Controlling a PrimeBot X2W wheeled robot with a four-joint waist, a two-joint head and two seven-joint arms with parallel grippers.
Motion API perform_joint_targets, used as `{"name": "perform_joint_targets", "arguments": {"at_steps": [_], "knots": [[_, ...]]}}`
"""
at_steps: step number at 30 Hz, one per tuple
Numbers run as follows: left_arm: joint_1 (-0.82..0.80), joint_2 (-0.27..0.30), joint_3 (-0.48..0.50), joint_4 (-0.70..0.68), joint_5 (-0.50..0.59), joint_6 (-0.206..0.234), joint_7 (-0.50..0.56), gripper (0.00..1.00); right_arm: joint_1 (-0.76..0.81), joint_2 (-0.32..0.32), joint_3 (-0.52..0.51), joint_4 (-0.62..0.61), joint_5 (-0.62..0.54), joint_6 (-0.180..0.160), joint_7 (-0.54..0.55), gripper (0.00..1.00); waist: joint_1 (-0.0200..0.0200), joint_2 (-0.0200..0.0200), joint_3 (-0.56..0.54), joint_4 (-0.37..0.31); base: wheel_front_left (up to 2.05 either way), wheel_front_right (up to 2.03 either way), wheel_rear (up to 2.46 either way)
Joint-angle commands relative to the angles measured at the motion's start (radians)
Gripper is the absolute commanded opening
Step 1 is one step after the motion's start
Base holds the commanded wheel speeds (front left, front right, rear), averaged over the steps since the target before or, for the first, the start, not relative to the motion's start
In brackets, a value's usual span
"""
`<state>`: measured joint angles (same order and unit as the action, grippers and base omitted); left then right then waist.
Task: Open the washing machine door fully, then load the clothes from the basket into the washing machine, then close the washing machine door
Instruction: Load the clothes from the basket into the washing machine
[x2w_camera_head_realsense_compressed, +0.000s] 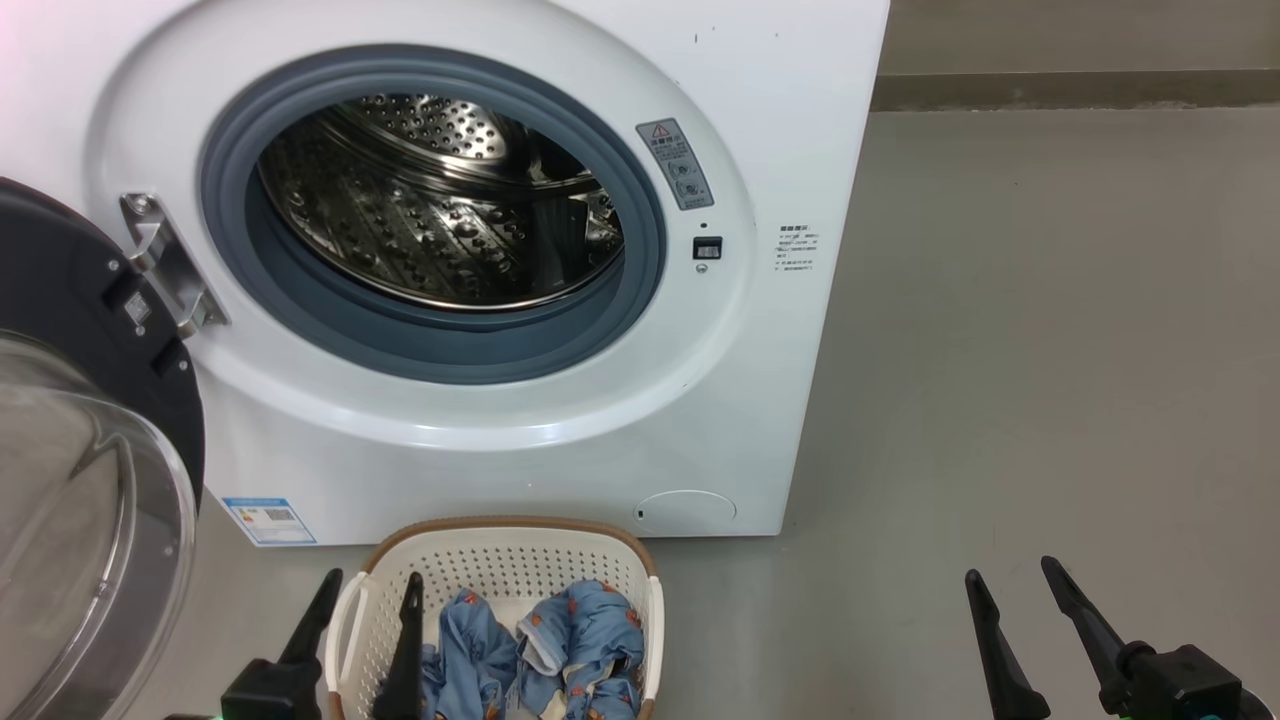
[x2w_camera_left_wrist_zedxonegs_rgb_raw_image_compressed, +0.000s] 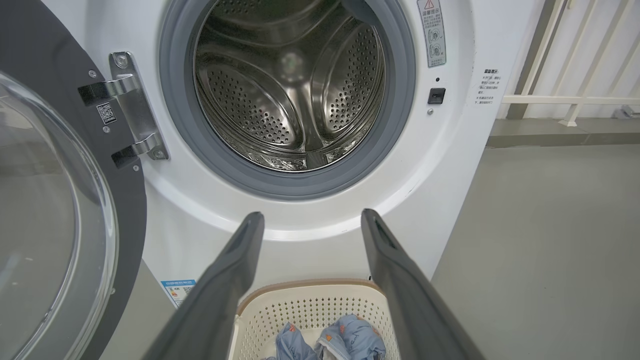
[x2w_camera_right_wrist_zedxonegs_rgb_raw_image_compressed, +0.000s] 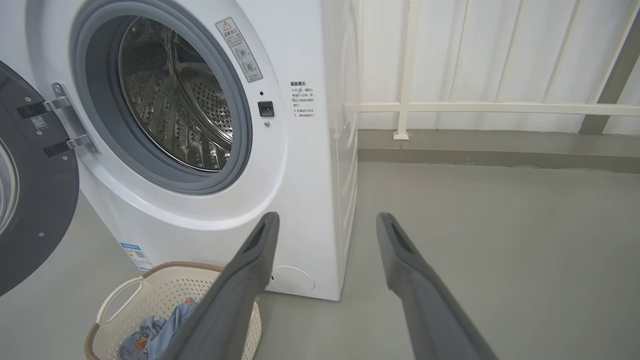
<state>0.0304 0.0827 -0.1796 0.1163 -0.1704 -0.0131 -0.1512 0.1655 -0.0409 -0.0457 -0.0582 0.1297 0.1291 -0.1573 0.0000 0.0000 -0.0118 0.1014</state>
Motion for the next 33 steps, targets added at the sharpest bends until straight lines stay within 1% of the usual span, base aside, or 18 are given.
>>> {"name": "perform_joint_targets", "arguments": {"at_steps": [1, 12, 18, 21, 26, 27, 31, 33], "knots": [[-0.042, 0.014, 0.029, -0.024, -0.004, 0.008, -0.006, 1.00, -0.030, -0.009, 0.027, -0.026, 0.005, 0.002, -0.009, 1.00, 0.0000, 0.0000, 0.000, 0.001, 0.00, 0.00, 0.00], [-0.049, 0.012, 0.020, -0.008, -0.017, 0.014, -0.014, 1.00, -0.030, -0.009, 0.032, -0.034, 0.004, 0.002, -0.007, 1.00, 0.0000, 0.0000, 0.013, -0.004, 0.00, 0.00, 0.00], [-0.086, 0.001, -0.006, 0.073, -0.041, -0.005, -0.018, 1.00, -0.043, -0.009, 0.035, -0.047, 0.002, 0.002, -0.007, 1.00, 0.0000, 0.0000, 0.056, -0.015, 0.00, 0.00, 0.00], [-0.122, -0.009, -0.021, 0.146, -0.062, -0.020, -0.028, 1.00, -0.055, -0.009, 0.039, -0.055, 0.002, 0.002, -0.006, 1.00, 0.0000, 0.0000, 0.088, -0.025, 0.00, 0.00, 0.00], [-0.207, -0.024, -0.060, 0.316, -0.112, -0.051, -0.045, 1.00, -0.092, -0.009, 0.057, -0.068, 0.000, 0.002, -0.007, 1.00, 0.0000, 0.0000, 0.156, -0.051, 0.00, 0.00, 0.00], [-0.250, -0.028, -0.079, 0.395, -0.133, -0.061, -0.051, 1.00, -0.111, -0.009, 0.069, -0.070, 0.000, 0.002, -0.009, 1.00, 0.0000, 0.0000, 0.184, -0.065, 0.00, 0.00, 0.00], [-0.349, -0.031, -0.127, 0.563, -0.182, -0.083, -0.053, 1.00, -0.149, -0.009, 0.091, -0.075, 0.004, 0.002, -0.017, 1.00, 0.0000, 0.0000, 0.247, -0.093, 0.00, 0.00, 0.00], [-0.400, -0.032, -0.159, 0.639, -0.224, -0.093, -0.048, 1.00, -0.168, -0.009, 0.100, -0.080, 0.005, 0.002, -0.020, 1.00, 0.0000, 0.0000, 0.282, -0.106, 0.00, 0.00, 0.00]]}}
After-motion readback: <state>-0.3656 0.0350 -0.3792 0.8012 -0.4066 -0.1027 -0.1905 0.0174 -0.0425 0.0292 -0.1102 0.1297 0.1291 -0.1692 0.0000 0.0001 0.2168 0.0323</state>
